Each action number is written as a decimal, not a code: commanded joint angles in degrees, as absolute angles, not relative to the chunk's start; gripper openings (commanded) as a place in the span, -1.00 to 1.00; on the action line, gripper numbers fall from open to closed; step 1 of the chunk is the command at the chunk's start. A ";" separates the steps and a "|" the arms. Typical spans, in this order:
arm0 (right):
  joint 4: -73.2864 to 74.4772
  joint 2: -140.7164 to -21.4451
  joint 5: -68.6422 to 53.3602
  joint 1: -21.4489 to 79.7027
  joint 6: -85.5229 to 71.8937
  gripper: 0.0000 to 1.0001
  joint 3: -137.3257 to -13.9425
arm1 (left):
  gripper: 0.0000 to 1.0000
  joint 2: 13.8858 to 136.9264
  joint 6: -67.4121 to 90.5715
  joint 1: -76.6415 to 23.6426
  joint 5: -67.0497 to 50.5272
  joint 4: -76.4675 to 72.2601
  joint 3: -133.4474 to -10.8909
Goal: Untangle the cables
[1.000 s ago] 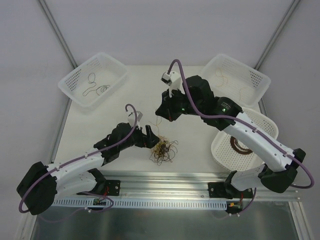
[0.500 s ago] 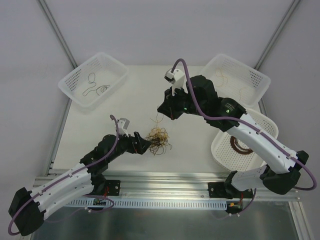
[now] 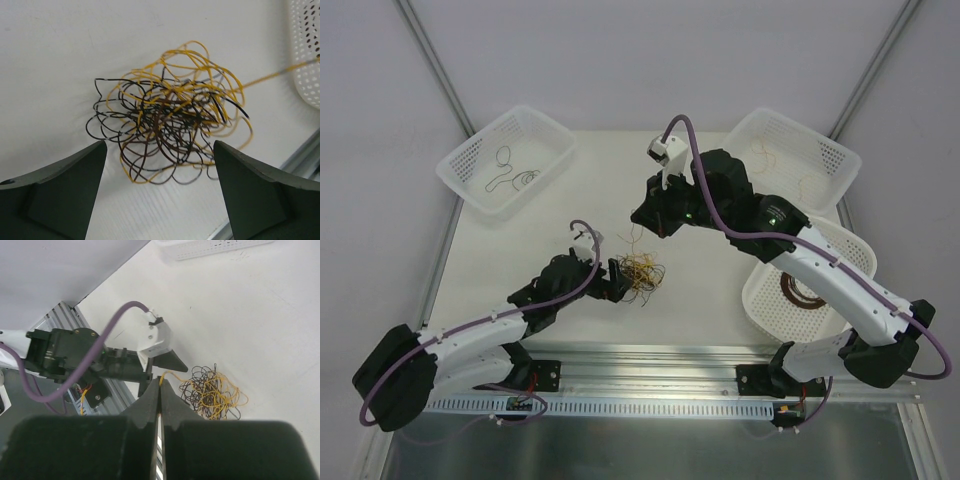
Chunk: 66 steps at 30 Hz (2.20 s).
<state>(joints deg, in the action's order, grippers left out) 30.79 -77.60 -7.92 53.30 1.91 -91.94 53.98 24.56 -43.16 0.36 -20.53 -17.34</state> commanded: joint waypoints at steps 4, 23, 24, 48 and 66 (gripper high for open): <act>26.63 -77.52 -10.28 53.61 0.26 -0.99 -93.25 | 0.68 66.15 24.25 -43.42 4.04 -33.22 -23.02; 33.13 -73.30 -8.89 53.44 5.96 -0.99 -99.40 | -1.00 82.71 35.42 -42.89 18.52 -20.95 -31.71; 34.87 -72.78 -7.14 53.18 6.67 -0.99 -100.71 | -1.00 82.71 35.85 -41.76 20.02 -15.61 -32.34; 38.42 -52.84 15.56 37.36 16.97 -0.99 -96.10 | -1.00 69.88 38.15 -4.76 23.29 19.94 -39.72; 32.96 -71.44 -8.18 40.24 5.97 0.22 -73.64 | -1.00 54.68 26.98 -11.59 -12.21 17.05 -37.88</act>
